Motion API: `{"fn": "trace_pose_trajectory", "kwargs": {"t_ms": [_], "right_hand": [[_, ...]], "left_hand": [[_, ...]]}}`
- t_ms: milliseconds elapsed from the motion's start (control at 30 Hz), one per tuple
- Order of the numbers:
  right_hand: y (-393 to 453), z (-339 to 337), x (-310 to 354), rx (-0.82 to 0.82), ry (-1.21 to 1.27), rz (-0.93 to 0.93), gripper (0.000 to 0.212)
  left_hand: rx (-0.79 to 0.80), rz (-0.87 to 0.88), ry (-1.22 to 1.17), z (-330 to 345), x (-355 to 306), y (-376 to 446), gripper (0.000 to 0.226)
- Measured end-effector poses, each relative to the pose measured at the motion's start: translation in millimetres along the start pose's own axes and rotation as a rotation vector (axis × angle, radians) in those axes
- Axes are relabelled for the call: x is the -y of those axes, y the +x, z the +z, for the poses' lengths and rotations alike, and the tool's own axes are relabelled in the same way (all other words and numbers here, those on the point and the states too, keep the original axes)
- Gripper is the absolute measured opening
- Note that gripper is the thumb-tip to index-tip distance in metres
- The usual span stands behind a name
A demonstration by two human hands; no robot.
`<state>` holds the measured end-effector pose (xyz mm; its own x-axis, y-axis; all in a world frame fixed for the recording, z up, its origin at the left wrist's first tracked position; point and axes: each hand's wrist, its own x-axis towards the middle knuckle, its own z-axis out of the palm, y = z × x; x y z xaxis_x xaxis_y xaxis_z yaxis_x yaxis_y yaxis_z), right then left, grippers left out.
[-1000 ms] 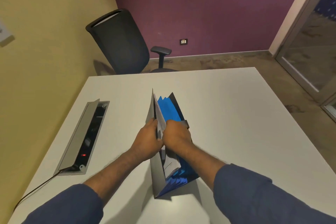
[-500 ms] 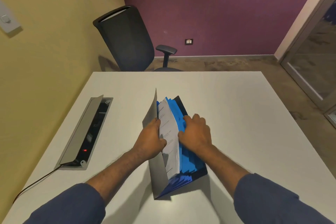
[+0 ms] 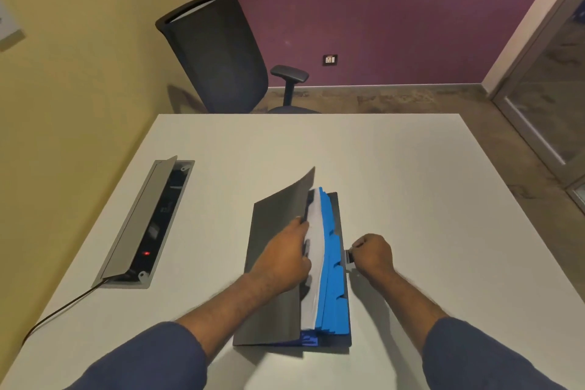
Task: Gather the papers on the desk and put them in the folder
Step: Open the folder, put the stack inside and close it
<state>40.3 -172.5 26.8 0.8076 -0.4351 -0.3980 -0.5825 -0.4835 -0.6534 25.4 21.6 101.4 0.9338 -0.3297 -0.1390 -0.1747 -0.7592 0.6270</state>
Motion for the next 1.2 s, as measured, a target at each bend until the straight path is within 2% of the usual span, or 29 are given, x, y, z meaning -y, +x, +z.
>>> {"fn": "trace_pose_trajectory", "kwargs": {"t_ms": [167,300,433,567,700,833,1000,1100,1200], "right_hand": [[-0.6,7.0,-20.2,0.024,0.157,0.111,0.01],[-1.4,5.5,-31.7,0.034,0.222,0.137,0.015],[-0.4,0.5,-38.2,0.049,0.228,0.125,0.014],[1.5,-3.5,-45.5,0.033,0.218,0.11,0.016],[2.7,-1.8,-53.0,0.003,0.177,0.005,0.018],[-1.6,11.7,-57.9,0.073,0.021,-0.152,0.021],[-5.7,27.5,-60.9,0.232,-0.178,-0.292,0.035],[-4.2,32.7,-61.5,0.236,-0.232,-0.336,0.025],[-0.5,35.7,-59.9,0.202,-0.28,-0.361,0.025]], "left_hand": [[0.104,-0.089,-0.007,55.2,-7.2,6.9,0.059],[0.116,-0.168,-0.061,87.9,-6.5,12.1,0.05],[0.155,-0.183,-0.068,113.6,0.6,17.6,0.041],[0.249,-0.131,0.034,128.2,18.6,20.3,0.052],[0.186,-0.116,0.27,123.9,43.6,21.0,0.073],[0.215,-0.129,0.393,119.2,64.0,21.0,0.085],[0.253,-0.108,0.41,123.1,70.7,20.1,0.087],[0.257,-0.107,0.401,125.1,73.6,19.1,0.088],[0.255,-0.101,0.405,126.6,75.7,19.3,0.089]]}}
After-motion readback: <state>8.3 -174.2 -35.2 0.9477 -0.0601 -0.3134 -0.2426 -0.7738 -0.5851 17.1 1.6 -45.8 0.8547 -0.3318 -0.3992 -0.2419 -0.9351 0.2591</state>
